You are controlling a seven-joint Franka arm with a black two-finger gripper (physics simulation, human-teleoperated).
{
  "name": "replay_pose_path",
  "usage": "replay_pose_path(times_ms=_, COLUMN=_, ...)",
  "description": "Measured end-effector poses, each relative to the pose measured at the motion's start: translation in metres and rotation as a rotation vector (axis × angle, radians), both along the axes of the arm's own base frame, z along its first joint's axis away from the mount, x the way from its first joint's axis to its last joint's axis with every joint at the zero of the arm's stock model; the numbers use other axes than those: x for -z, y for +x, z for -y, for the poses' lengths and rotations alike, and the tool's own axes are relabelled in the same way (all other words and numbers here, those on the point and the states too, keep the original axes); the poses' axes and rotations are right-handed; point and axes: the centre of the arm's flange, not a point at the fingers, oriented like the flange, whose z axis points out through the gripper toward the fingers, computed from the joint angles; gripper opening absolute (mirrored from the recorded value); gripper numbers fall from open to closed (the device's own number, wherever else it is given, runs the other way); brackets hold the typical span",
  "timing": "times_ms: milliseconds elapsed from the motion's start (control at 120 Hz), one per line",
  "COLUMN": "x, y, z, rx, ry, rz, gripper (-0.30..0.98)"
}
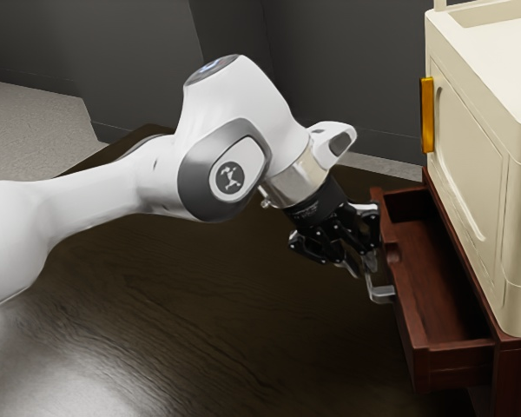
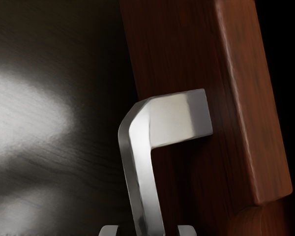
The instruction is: Pull the drawer handle with one arm to open the drawer
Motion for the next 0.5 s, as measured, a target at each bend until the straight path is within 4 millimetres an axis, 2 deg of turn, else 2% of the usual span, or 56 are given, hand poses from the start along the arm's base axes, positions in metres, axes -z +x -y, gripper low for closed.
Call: replay_pose_path(times_ms=500, x=0.002, y=-0.018, z=-0.011, rx=-0.003, ry=0.023, rz=-0.006, gripper=0.06)
